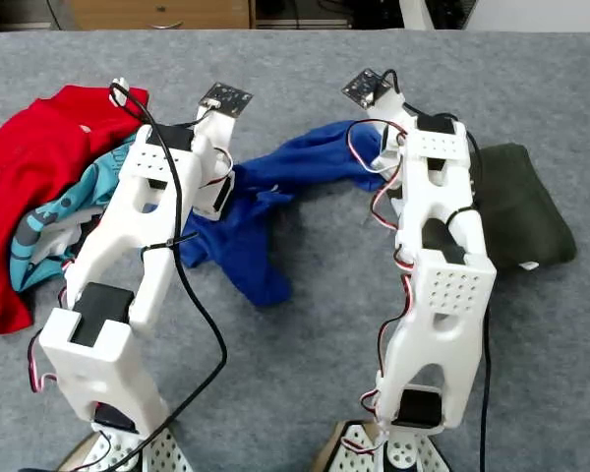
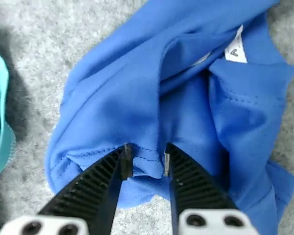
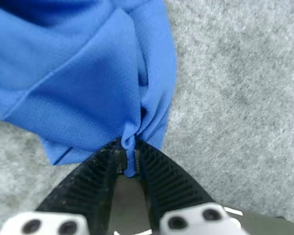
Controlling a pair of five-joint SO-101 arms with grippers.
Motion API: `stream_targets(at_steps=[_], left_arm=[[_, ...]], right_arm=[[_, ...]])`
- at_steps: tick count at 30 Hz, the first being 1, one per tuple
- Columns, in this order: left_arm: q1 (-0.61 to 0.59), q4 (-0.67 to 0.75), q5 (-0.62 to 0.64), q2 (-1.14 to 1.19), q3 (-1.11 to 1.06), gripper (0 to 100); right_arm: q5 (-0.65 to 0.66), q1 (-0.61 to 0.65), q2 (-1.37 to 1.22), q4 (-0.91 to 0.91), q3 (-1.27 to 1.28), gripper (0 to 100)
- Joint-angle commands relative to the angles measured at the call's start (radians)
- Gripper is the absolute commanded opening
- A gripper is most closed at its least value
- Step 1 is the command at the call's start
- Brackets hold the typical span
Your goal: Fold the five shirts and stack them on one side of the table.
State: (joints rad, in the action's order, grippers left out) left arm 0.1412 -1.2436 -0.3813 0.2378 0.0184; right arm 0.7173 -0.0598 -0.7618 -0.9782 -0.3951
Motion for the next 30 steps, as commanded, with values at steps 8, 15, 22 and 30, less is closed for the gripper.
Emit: stream_targets(at_steps=[8, 15, 22, 30], left_arm=[[0.000, 0.043, 0.009, -0.005, -0.032, 12], [0.028, 0.129, 0.011, -0.010, -0.137, 12], [0.038, 0.183, 0.084, -0.007, -0.127, 12], [0.034, 0.195, 0.080, -0.005, -0.123, 2]], right_arm=[[0.012, 0.007, -0.001, -0.002, -0.031, 0.5], [0.012, 0.007, -0.001, -0.002, -0.031, 0.5], [0.012, 0.007, -0.001, -0.002, -0.031, 0.5], [0.012, 0.007, -0.001, -0.002, -0.031, 0.5]])
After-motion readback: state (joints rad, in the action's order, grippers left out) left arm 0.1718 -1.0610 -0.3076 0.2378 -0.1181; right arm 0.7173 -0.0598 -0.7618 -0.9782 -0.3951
